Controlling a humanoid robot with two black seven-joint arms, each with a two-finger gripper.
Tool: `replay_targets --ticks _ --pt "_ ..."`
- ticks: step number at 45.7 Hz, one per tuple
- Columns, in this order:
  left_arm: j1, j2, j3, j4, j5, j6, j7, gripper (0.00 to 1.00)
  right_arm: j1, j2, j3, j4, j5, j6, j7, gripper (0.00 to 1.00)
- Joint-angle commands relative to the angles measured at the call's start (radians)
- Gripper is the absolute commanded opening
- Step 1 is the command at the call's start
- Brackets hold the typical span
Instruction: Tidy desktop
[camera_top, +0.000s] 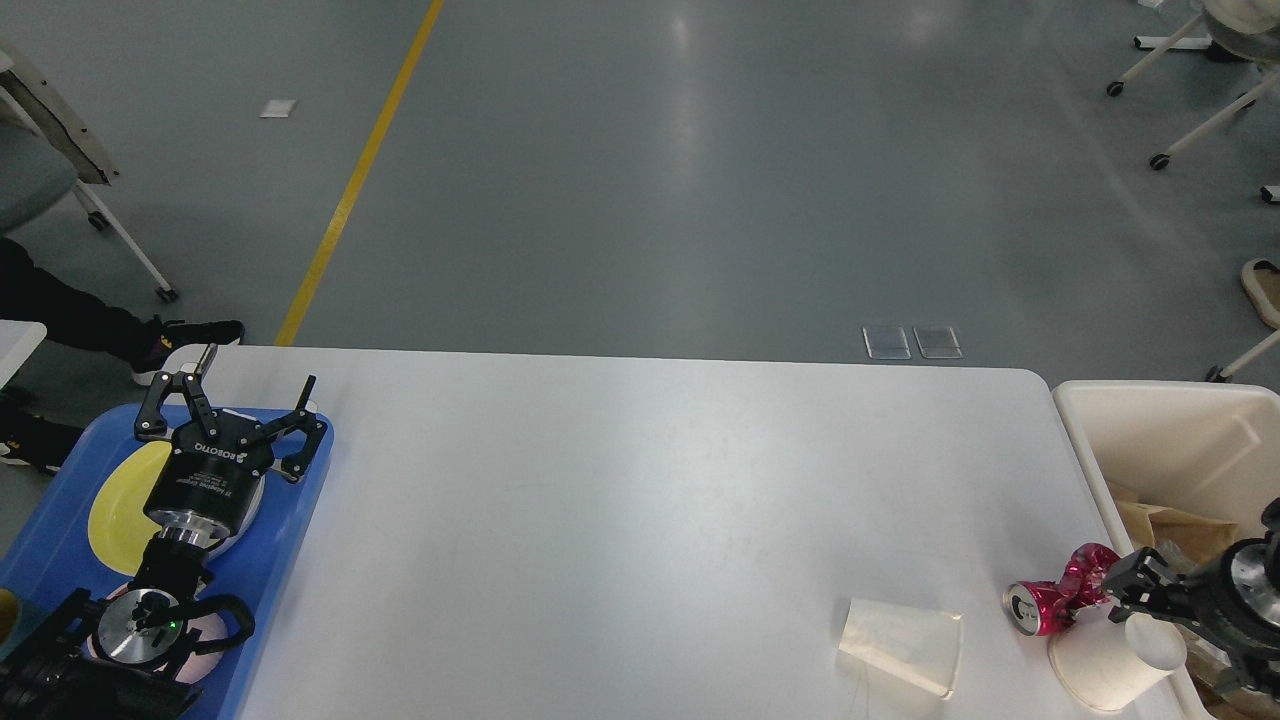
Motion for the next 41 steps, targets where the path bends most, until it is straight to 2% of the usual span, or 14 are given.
replay_targets --ticks 1,12,16,18,23,30,41 --pt "0.000 0.000 0.000 0.000 0.000 0.000 0.000 0.97 -0.043 0.044 0.012 -0.011 0.002 -0.036 0.000 0.97" --pt "0.000 0.000 0.000 0.000 0.000 0.000 0.000 0.97 -0.074 0.050 0.069 -0.020 0.002 -0.041 0.000 0.97" --pt "0.000 0.000 0.000 0.000 0.000 0.000 0.000 0.97 -0.074 0.050 0.070 -0.022 0.002 -0.042 0.000 0.90" --pt "0.000 0.000 0.000 0.000 0.000 0.000 0.000 0.97 -0.074 0.050 0.070 -0.023 0.002 -0.042 0.000 0.85" --pt "0.000 0.000 0.000 0.000 0.000 0.000 0.000 0.97 -0.074 0.049 0.069 -0.026 0.003 -0.042 0.000 0.60" --pt "0.000 0.000 0.000 0.000 0.000 0.000 0.000 0.97 -0.076 0.050 0.069 -0.027 0.003 -0.042 0.000 0.44" --pt "0.000 0.000 0.000 0.000 0.000 0.000 0.000 0.97 -0.088 0.046 0.069 -0.028 0.003 -0.042 0.000 0.12"
